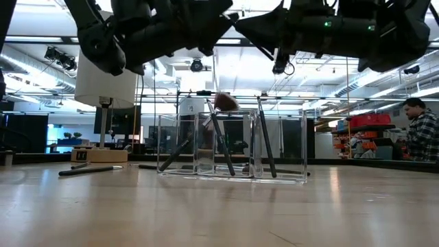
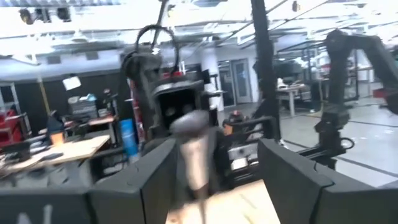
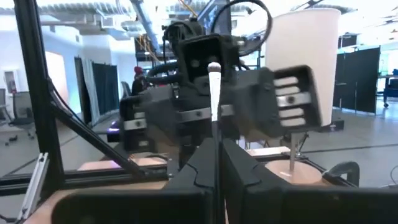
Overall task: Put items in baskets/containers
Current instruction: Put the black eyeshadow brush into the transparent organizer
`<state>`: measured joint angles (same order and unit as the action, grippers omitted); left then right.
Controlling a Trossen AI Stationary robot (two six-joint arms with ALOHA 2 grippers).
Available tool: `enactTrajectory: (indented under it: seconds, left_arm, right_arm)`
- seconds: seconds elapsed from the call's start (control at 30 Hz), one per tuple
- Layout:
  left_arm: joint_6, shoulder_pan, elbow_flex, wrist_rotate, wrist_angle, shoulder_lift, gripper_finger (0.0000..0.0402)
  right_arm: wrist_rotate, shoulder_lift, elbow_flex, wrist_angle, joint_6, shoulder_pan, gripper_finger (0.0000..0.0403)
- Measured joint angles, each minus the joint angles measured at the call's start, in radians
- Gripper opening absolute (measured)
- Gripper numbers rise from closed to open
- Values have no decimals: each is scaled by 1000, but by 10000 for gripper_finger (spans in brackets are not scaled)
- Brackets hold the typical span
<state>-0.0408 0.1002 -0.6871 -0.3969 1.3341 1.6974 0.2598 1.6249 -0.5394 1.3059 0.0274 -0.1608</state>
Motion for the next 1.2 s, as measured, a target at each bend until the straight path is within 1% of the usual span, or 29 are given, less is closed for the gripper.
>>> enactTrajectory:
  seconds: [0.1,0.23,0.4,0.5,0.57,0.6,0.7,0.8,0.9,1.03,1.13,1.2]
  left_arm:
    - [-26,-15,-3,1,1,0,213]
    - [-31,-20,-3,3,-2,0,170]
    - [-30,-20,-3,-10,-3,0,104]
    - [-5,-17,-3,-28,-17,-4,56]
    - [7,-16,-3,-41,-57,-19,22]
    - [6,-16,-3,-41,-90,-35,16]
    - [-12,-16,-2,-27,-244,-101,18]
    - [-55,-19,-2,-7,-440,-212,17]
    - [-94,-8,-1,19,-667,-326,15]
    - [-104,11,-2,30,-918,-457,18]
    - [-102,15,-2,27,-1051,-501,18]
    - [-101,16,-2,26,-1099,-502,15]
  right_arm:
    - [-3,1,0,0,-1,-1,8]
    - [-3,1,0,1,-1,-4,8]
    - [-9,1,0,-1,-5,-6,8]
    - [-13,1,0,-14,-5,-6,9]
    - [-14,0,0,-30,-9,-6,12]
    - [-14,-3,0,-43,-16,-6,15]
    - [-6,-27,-2,-114,-41,-6,30]
    - [25,-63,1,-206,-46,-3,53]
    - [70,-108,2,-299,-47,-4,73]
    - [150,-137,2,-385,-54,-4,90]
    - [159,-139,2,-389,-53,-2,95]
    - [158,-139,2,-391,-50,-2,95]
